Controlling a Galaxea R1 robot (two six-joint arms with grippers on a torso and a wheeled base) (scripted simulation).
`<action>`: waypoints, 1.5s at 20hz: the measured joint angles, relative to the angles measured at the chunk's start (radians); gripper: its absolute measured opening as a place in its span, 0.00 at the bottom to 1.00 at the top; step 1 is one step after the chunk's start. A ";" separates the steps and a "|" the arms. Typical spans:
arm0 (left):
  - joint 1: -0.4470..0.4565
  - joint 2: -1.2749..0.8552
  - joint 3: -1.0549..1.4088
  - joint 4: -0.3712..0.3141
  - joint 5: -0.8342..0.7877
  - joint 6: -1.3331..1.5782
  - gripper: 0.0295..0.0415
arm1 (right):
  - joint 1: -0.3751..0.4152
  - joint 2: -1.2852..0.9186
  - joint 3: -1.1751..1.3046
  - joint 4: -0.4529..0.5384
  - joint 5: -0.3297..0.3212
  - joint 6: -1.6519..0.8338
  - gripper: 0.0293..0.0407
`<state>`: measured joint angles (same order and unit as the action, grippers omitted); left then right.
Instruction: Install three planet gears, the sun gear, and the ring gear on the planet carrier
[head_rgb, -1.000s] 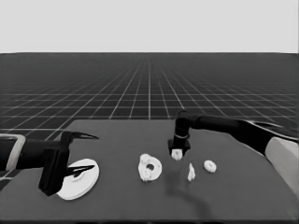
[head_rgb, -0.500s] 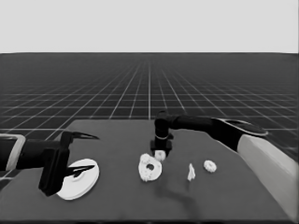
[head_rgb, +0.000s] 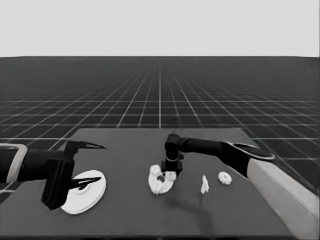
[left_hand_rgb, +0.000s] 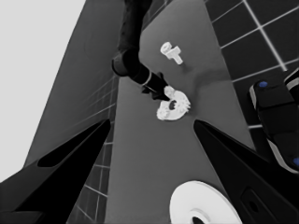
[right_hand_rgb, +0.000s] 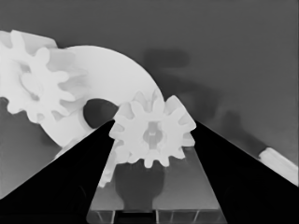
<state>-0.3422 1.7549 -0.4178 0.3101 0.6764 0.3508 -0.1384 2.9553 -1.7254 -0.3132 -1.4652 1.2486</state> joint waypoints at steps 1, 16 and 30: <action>0.000 0.000 0.000 0.000 0.000 0.000 0.75 | 0.000 0.000 0.000 0.000 0.000 0.000 0.45; 0.000 0.000 0.000 0.000 0.000 0.000 0.75 | 0.145 -0.030 0.103 0.133 -0.059 0.059 0.81; 0.000 0.000 0.000 0.000 0.000 0.000 0.75 | 0.171 -0.694 0.259 0.196 0.002 -0.447 0.81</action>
<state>-0.3422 1.7549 -0.4178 0.3101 0.6764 0.3508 0.0330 2.2616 -1.4660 -0.1174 -1.4637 0.8017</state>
